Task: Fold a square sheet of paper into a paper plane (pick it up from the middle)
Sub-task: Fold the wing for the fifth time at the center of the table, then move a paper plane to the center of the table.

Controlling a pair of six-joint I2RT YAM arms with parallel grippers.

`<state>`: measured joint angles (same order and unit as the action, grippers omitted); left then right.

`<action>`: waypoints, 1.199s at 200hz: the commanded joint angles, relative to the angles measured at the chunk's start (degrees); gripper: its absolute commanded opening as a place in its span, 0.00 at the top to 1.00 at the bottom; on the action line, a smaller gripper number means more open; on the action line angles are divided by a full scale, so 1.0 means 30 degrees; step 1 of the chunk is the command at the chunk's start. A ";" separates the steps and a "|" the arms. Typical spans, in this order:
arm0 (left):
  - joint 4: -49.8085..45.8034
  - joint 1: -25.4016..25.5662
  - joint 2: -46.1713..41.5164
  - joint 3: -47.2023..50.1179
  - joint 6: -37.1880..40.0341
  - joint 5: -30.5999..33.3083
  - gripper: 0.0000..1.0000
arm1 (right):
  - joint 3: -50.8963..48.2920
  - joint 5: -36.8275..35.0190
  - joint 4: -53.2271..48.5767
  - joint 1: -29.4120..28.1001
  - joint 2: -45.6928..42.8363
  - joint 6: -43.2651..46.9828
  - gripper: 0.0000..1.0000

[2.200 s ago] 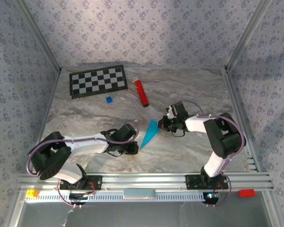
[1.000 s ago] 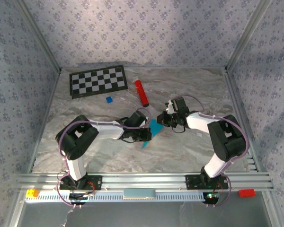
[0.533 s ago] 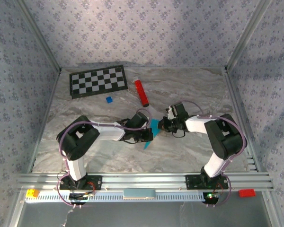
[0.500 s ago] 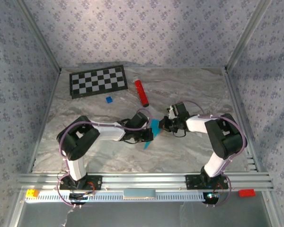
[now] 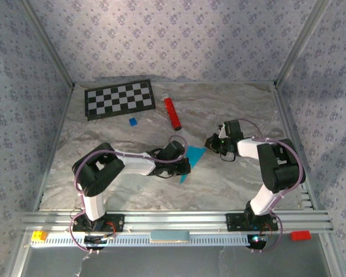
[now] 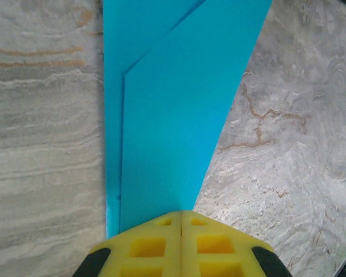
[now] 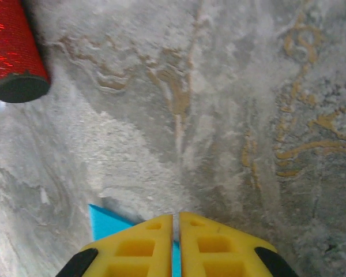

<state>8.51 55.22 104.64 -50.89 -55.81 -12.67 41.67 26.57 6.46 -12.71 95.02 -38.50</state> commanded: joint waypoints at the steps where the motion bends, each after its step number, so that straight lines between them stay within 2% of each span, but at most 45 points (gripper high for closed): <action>1: -0.1330 0.0255 0.0825 0.0603 -0.0981 0.1116 1.00 | -0.0286 0.0617 -0.0011 0.0003 -0.1726 0.0342 0.87; 27: -0.0367 0.0414 0.0619 0.0382 -0.0828 0.1327 1.00 | -0.0794 0.1157 -0.0922 -0.0112 -0.2786 0.0515 0.82; 42: -0.0826 0.0618 0.0145 0.0002 -0.0201 0.1815 1.00 | -0.1319 0.1325 -0.1388 -0.0237 -0.3359 0.0472 0.79; 92: -0.2961 0.0723 -0.1789 -0.0895 0.2154 0.2787 0.88 | -0.2795 -0.0007 -0.3539 -0.0679 -0.5112 0.0089 0.74; 138: -0.4307 0.0529 -0.3186 -0.0755 0.3232 0.4210 0.81 | -0.3794 -0.0591 -0.3260 -0.1500 -0.6372 -0.0728 0.73; 175: -0.4622 -0.0598 -0.3605 -0.0509 0.3400 0.3306 0.78 | -0.3827 -0.0541 -0.3161 -0.1979 -0.6670 -0.0805 0.73; 199: -0.4075 -0.1591 -0.3166 -0.0369 0.3254 0.1478 0.76 | -0.3701 -0.0486 -0.3084 -0.2235 -0.6371 -0.0734 0.73; 220: -0.3791 -0.1817 -0.2427 -0.0735 0.3397 0.0027 0.76 | -0.3594 -0.0245 -0.2755 -0.2388 -0.5972 -0.0777 0.73; 240: -0.4087 -0.1819 -0.1766 -0.1115 0.3339 -0.0285 0.76 | -0.3384 -0.0204 -0.2657 -0.2675 -0.5559 -0.0720 0.73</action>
<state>-3.20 49.56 96.77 -52.23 -46.89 -9.02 30.46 25.74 -1.93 -19.81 76.84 -40.07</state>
